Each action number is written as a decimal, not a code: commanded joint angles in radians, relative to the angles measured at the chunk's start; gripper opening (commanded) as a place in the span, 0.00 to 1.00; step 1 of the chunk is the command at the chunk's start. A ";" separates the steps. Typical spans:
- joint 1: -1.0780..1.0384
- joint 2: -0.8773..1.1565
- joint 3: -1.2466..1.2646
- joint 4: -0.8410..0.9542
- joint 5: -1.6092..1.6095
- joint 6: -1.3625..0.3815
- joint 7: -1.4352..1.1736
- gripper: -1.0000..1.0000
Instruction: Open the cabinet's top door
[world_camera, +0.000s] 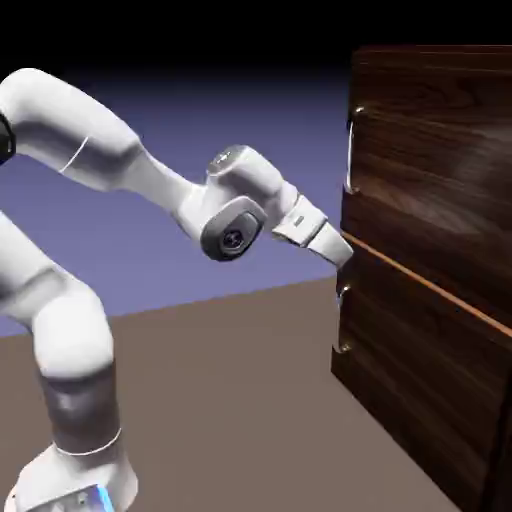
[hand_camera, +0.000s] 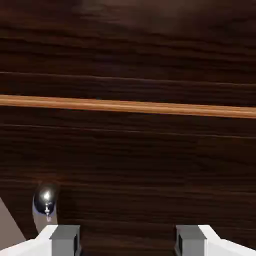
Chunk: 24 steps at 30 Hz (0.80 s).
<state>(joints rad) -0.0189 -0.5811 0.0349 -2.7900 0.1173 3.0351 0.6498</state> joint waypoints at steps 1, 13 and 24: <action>-0.011 -0.004 0.013 0.007 0.044 -0.001 -0.034 0.50; -0.149 -0.053 0.168 0.096 0.566 -0.009 -0.440 0.50; -0.275 -0.099 0.310 0.178 1.044 -0.017 -0.812 0.50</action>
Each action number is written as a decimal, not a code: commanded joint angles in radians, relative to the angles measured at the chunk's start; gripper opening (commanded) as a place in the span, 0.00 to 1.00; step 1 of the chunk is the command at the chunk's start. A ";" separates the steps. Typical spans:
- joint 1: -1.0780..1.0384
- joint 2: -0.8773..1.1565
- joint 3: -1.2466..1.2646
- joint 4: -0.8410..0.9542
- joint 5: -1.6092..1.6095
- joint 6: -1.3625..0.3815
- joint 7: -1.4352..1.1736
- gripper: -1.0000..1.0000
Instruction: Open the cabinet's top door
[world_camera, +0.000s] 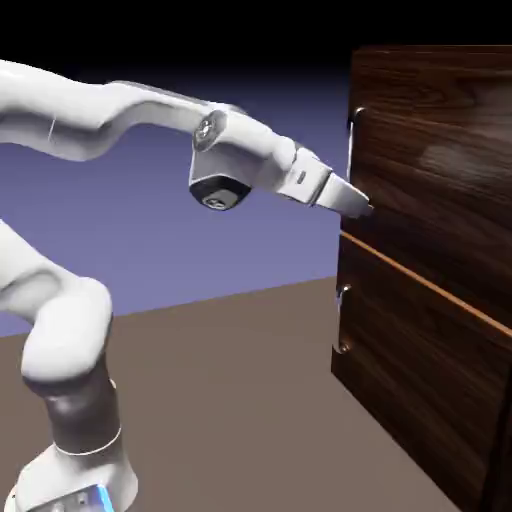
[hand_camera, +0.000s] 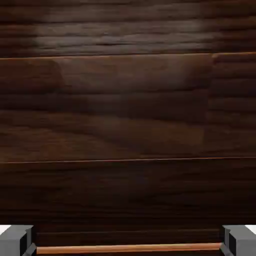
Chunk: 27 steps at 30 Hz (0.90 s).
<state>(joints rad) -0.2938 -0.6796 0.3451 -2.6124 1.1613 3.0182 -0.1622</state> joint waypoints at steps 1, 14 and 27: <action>-0.011 -0.004 0.013 0.007 0.044 -0.001 -0.034 0.50; -0.160 -0.057 0.181 0.104 0.609 -0.010 -0.474 0.50; -0.309 -0.111 0.349 0.200 1.174 -0.019 -0.913 0.50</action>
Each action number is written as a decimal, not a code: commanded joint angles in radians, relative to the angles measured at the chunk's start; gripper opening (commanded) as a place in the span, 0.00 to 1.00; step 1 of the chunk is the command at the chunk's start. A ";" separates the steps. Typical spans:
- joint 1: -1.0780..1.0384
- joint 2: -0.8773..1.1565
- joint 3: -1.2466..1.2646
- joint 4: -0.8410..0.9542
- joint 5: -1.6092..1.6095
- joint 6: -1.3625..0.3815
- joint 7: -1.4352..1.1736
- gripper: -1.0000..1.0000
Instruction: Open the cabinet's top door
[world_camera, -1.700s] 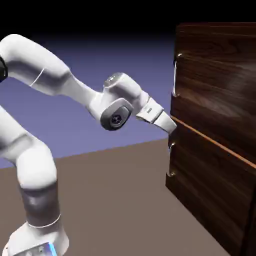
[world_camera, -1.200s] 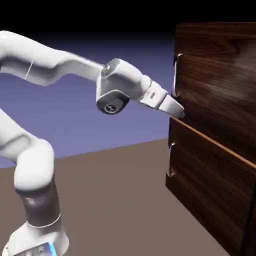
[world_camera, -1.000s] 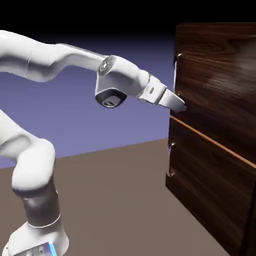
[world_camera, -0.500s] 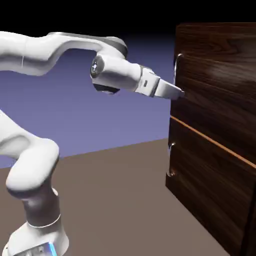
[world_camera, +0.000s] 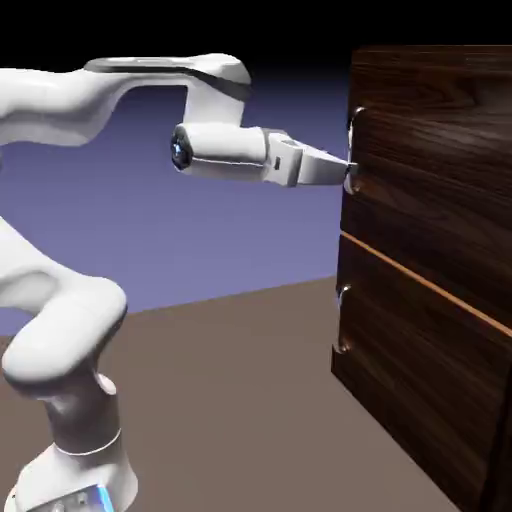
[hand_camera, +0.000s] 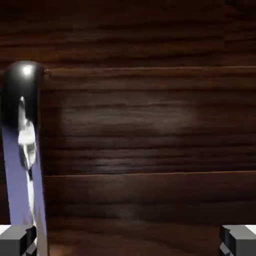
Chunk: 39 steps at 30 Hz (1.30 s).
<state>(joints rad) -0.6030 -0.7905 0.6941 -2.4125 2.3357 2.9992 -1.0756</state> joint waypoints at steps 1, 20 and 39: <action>-0.011 -0.004 0.013 0.007 0.044 -0.001 -0.034 0.50; -0.316 0.045 0.279 0.214 0.562 -0.042 -0.445 0.00; 0.337 0.015 -0.270 -0.075 0.301 -0.113 -0.495 0.00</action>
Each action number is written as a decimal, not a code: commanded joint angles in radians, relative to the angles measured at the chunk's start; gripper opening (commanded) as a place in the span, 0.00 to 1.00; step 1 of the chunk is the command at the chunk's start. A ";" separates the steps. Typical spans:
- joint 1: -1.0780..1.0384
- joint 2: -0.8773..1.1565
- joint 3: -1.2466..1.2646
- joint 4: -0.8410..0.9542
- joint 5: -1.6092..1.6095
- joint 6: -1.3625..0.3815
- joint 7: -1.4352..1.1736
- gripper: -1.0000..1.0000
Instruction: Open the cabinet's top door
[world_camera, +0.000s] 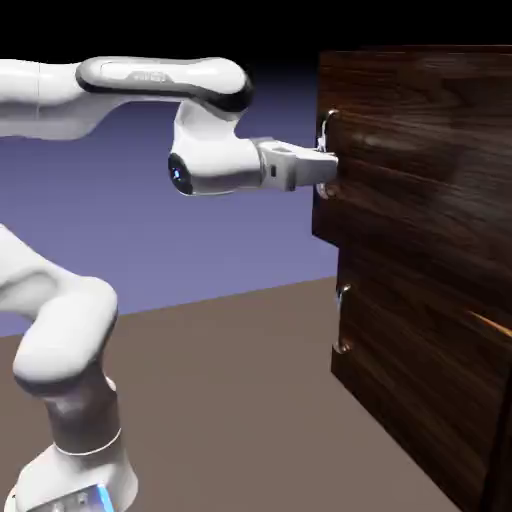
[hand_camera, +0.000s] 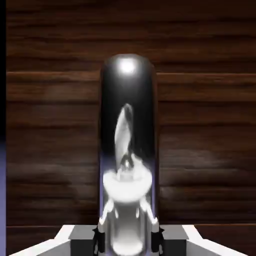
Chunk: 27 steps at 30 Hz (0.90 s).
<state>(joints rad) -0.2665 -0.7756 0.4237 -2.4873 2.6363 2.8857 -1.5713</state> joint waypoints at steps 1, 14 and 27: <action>0.036 -0.016 -0.032 -0.021 -0.035 -0.002 0.018 0.00; 0.464 -0.291 -0.425 -0.254 -0.581 0.036 0.290 0.00; 0.508 -0.539 -0.580 -0.418 -1.146 -0.052 0.711 0.00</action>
<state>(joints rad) 0.2416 -1.3151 -0.1566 -2.9052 1.4888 2.8324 -0.8599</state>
